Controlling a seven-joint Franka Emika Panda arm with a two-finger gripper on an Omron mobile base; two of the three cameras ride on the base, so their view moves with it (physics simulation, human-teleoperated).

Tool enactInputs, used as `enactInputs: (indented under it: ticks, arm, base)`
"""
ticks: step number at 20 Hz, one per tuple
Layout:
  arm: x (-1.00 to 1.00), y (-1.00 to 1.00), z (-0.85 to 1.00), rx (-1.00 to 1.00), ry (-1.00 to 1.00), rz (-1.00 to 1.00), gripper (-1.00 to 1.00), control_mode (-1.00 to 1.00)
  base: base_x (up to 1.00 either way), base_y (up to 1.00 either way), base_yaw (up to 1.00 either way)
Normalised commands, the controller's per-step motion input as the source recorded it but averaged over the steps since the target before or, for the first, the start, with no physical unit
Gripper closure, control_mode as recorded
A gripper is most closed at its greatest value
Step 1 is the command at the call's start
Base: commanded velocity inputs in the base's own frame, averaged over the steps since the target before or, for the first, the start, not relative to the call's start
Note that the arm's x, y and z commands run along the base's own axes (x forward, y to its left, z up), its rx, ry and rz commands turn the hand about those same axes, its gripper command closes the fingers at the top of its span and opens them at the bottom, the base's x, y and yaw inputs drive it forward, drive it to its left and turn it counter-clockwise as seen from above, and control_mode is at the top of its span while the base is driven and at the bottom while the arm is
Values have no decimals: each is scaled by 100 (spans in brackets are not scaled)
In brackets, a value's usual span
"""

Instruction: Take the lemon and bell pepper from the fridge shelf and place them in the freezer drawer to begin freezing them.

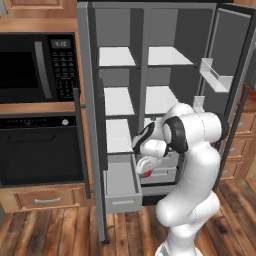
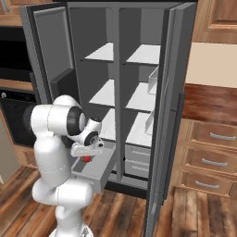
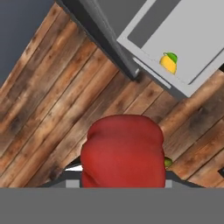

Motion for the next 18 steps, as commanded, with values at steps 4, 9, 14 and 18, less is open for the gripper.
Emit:
enactInputs:
  ticks: [4,9,14,18]
  arm:
    - [88,1,-51,2,3,0,100,-100]
    - [87,1,-46,2,2,1,100,-100]
    - [65,6,-74,0,10,5,100,-100]
    - [12,39,-81,0,1,7,100,-100]
  base:
    - [0,0,0]
    - [0,0,0]
    - [0,0,0]
    - [0,0,0]
